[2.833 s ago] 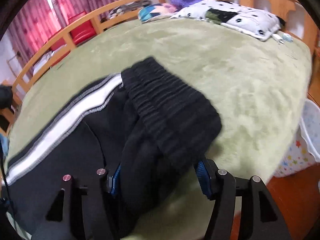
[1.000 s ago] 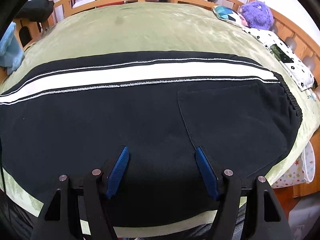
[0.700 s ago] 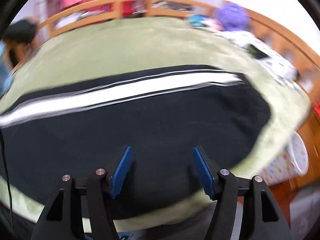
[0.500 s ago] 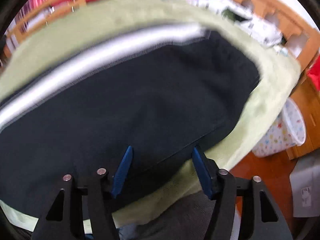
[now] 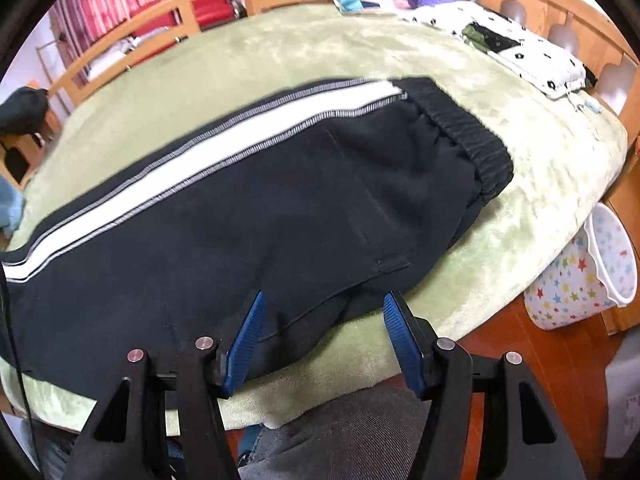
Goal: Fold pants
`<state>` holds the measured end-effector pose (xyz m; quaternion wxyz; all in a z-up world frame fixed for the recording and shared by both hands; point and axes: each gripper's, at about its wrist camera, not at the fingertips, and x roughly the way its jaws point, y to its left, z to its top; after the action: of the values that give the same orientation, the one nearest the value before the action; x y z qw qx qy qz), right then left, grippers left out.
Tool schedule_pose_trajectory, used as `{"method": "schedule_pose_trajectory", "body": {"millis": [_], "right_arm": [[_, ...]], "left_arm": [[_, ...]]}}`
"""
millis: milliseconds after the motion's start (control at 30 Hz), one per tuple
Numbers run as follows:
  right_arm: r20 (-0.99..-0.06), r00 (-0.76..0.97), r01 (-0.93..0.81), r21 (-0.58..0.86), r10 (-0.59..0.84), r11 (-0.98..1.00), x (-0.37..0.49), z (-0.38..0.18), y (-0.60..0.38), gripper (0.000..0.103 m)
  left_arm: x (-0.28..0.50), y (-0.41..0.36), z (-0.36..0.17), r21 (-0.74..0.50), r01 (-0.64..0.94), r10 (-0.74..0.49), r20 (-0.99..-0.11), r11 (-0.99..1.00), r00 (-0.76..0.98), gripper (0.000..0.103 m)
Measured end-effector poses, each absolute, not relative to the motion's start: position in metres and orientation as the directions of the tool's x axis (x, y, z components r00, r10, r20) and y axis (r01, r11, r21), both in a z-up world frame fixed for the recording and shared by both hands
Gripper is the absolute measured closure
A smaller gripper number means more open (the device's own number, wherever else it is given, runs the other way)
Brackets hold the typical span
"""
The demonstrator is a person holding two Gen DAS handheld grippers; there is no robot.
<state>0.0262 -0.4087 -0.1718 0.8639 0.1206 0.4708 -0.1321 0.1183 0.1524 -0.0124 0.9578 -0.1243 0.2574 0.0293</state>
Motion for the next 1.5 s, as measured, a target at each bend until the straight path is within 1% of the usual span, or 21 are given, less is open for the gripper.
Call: {"method": "schedule_pose_trajectory", "body": {"millis": [133, 267, 367, 467, 500, 600, 633, 667, 733, 867, 967, 1033, 1100, 1167, 1200, 1300, 1333, 1367, 1400, 1467, 1500], "right_arm": [[-0.822, 0.56, 0.314, 0.09, -0.107, 0.945, 0.012, -0.162, -0.414, 0.043], [-0.8, 0.59, 0.324, 0.11, -0.11, 0.94, -0.016, -0.15, -0.429, 0.042], [-0.794, 0.597, 0.35, 0.127, -0.116, 0.928, -0.036, -0.15, -0.44, 0.04], [-0.802, 0.586, 0.349, 0.121, -0.116, 0.929, -0.047, -0.154, -0.443, 0.04], [-0.802, 0.586, 0.342, 0.117, -0.115, 0.932, -0.049, -0.155, -0.442, 0.04], [-0.799, 0.592, 0.325, 0.112, -0.109, 0.939, -0.047, -0.159, -0.435, 0.04], [-0.798, 0.595, 0.315, 0.125, -0.093, 0.941, -0.044, -0.16, -0.432, 0.04], [-0.798, 0.598, 0.299, 0.142, -0.07, 0.944, -0.039, -0.162, -0.425, 0.04], [-0.794, 0.606, 0.27, 0.154, -0.044, 0.95, -0.028, -0.163, -0.412, 0.04], [-0.759, 0.65, 0.18, 0.201, 0.037, 0.963, 0.001, -0.155, -0.377, 0.04], [-0.732, 0.67, 0.096, 0.256, 0.128, 0.962, 0.026, -0.15, -0.343, 0.04], [-0.722, 0.666, 0.028, 0.276, 0.187, 0.961, 0.041, -0.15, -0.317, 0.04], [-0.716, 0.66, -0.046, 0.265, 0.228, 0.963, 0.054, -0.152, -0.286, 0.042], [-0.722, 0.637, -0.124, 0.25, 0.27, 0.96, 0.067, -0.156, -0.257, 0.047], [-0.728, 0.625, -0.152, 0.241, 0.282, 0.959, 0.072, -0.158, -0.246, 0.05], [-0.774, 0.581, -0.175, 0.182, 0.25, 0.968, 0.092, -0.174, -0.223, 0.051], [-0.799, 0.552, -0.175, 0.167, 0.237, 0.97, 0.099, -0.181, -0.217, 0.059], [-0.825, 0.518, -0.181, 0.152, 0.226, 0.972, 0.104, -0.19, -0.211, 0.076], [-0.83, 0.519, -0.186, 0.126, 0.206, 0.974, 0.105, -0.192, -0.206, 0.084], [-0.797, 0.574, -0.216, 0.072, 0.186, 0.974, 0.095, -0.178, -0.202, 0.087], [-0.776, 0.594, -0.212, 0.102, 0.211, 0.972, 0.088, -0.166, -0.208, 0.087]], "left_arm": [[0.115, 0.053, 0.003, -0.179, 0.057, -0.14, -0.495, 0.982, 0.858, 0.093], [0.11, -0.04, -0.029, -0.191, 0.185, -0.261, -0.544, 0.964, 0.797, 0.093], [0.111, -0.104, -0.087, -0.205, 0.214, -0.296, -0.673, 0.955, 0.678, 0.092], [0.115, -0.138, -0.14, -0.171, 0.239, -0.274, -0.811, 0.956, 0.516, 0.089], [0.112, -0.141, -0.152, -0.176, 0.24, -0.274, -0.834, 0.955, 0.479, 0.088], [0.101, -0.119, -0.153, -0.299, 0.232, -0.374, -0.815, 0.926, 0.442, 0.076], [0.098, -0.108, -0.148, -0.36, 0.233, -0.427, -0.798, 0.904, 0.425, 0.06], [0.095, -0.098, -0.142, -0.402, 0.227, -0.461, -0.783, 0.887, 0.417, 0.039], [0.083, -0.068, -0.129, -0.468, 0.233, -0.521, -0.727, 0.852, 0.447, 0.023], [0.063, -0.023, -0.107, -0.452, 0.232, -0.504, -0.698, 0.861, 0.509, 0.023], [0.06, 0.017, -0.1, -0.397, 0.146, -0.404, -0.711, 0.906, 0.575, 0.023], [0.061, 0.046, -0.102, -0.322, 0.064, -0.293, -0.737, 0.945, 0.609, 0.023], [0.061, 0.071, -0.109, -0.263, 0.0, -0.206, -0.756, 0.965, 0.622, 0.023], [0.057, 0.094, -0.114, -0.239, -0.044, -0.16, -0.767, 0.97, 0.621, 0.023], [0.055, 0.105, -0.117, -0.235, -0.061, -0.147, -0.769, 0.97, 0.622, 0.023], [0.047, 0.133, -0.13, -0.261, -0.104, -0.144, -0.775, 0.96, 0.616, 0.023], [0.046, 0.136, -0.134, -0.274, -0.113, -0.15, -0.776, 0.955, 0.612, 0.023], [0.046, 0.14, -0.137, -0.29, -0.122, -0.16, -0.778, 0.949, 0.608, 0.023], [0.046, 0.146, -0.141, -0.307, -0.127, -0.171, -0.778, 0.943, 0.604, 0.023], [0.046, 0.152, -0.148, -0.322, -0.133, -0.183, -0.781, 0.937, 0.598, 0.023], [0.049, 0.15, -0.151, -0.323, -0.131, -0.185, -0.78, 0.937, 0.598, 0.023]]}}
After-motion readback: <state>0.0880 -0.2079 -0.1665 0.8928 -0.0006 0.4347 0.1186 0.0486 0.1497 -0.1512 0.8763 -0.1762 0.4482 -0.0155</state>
